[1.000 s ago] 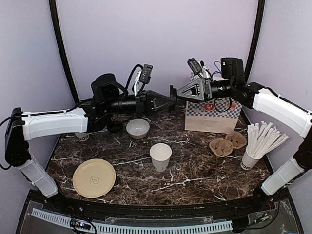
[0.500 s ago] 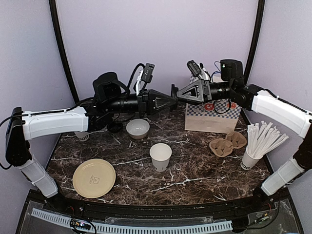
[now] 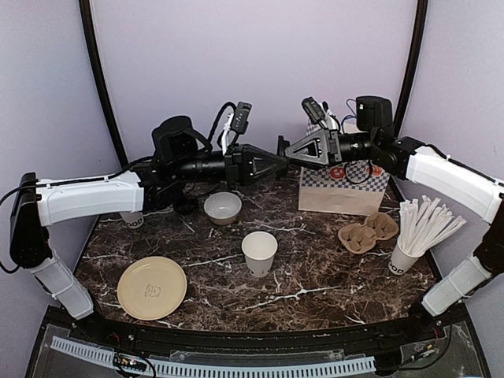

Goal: Pack the takeout coffee

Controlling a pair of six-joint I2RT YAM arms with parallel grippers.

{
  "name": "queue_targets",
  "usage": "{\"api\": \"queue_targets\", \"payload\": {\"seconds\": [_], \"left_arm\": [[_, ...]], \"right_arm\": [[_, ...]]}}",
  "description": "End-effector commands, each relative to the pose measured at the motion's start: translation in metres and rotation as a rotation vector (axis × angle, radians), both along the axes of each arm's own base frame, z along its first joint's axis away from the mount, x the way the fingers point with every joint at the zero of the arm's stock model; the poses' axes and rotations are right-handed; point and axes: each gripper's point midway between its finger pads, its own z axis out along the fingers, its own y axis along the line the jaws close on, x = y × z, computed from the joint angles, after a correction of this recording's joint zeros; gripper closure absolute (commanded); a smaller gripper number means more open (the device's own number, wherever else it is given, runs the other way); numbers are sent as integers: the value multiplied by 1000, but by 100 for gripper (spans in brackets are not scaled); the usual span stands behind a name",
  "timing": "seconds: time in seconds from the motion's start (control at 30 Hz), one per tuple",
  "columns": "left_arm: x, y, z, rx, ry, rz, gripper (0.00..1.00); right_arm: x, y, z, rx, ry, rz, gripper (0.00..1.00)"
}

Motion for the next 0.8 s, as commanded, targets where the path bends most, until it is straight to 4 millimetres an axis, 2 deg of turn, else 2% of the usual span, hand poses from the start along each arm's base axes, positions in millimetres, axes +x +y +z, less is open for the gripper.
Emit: {"api": "queue_targets", "payload": {"seconds": [0.0,0.13,0.37,0.4,0.47,0.5,0.6,0.63,0.67,0.7,0.73,0.77], "left_arm": [[-4,0,21,-44,-55,-2,92],[-5,0,22,-46,-59,-3,92],[-4,-3,17,-37,-49,-15,89],[-4,-3,16,-33,-46,-12,87],[-2,-2,13,-18,-43,6,75],[-2,-1,13,-10,-59,16,66],[1,11,5,79,-75,97,52],[6,17,-11,149,-75,147,48],[6,27,-6,161,-95,187,45],[15,36,-29,254,-89,264,43],[18,48,-27,279,-112,320,41],[31,62,-54,385,-80,420,41]], "right_arm": [[-7,2,6,21,-27,12,15],[-6,2,3,17,-21,11,16],[-5,2,6,21,-44,10,28],[-5,2,6,16,-51,5,29],[0,1,3,-9,-73,-13,30],[2,0,3,-26,-89,-23,30],[12,-4,-2,-106,-181,-64,31],[14,-5,-5,-137,-222,-75,31],[17,-8,-8,-169,-259,-88,31],[20,-10,-12,-202,-297,-98,31],[21,-13,-16,-233,-324,-97,30],[21,-15,-19,-259,-358,-91,30]]}}
